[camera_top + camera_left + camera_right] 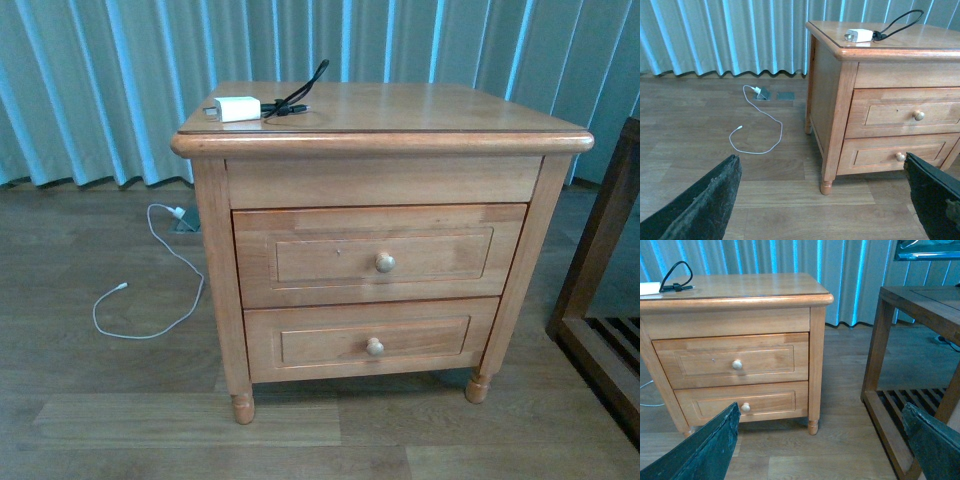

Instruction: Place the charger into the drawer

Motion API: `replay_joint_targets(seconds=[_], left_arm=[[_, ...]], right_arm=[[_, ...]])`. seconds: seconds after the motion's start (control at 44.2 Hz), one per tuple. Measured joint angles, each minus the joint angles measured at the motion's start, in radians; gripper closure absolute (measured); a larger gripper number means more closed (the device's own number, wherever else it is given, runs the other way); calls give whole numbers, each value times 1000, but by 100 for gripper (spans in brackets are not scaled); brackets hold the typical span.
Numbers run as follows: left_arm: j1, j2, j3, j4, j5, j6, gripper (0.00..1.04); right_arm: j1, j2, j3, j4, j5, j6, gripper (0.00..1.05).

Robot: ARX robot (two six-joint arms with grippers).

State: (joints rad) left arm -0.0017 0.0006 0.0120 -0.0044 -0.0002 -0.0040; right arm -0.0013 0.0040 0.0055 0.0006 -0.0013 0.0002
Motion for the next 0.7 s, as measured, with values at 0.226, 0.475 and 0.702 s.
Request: replay_joint_targets(seconds=[0.226, 0.475, 0.702], left_arm=[[0, 0, 0, 0, 0, 0, 6], [0, 0, 0, 0, 0, 0, 6], [0, 0, 0, 0, 0, 0, 6]], right_arm=[[0, 0, 0, 0, 0, 0, 8], [-3, 3, 0, -3, -16, -5, 8], [-40, 563, 92, 273, -357, -139, 8]])
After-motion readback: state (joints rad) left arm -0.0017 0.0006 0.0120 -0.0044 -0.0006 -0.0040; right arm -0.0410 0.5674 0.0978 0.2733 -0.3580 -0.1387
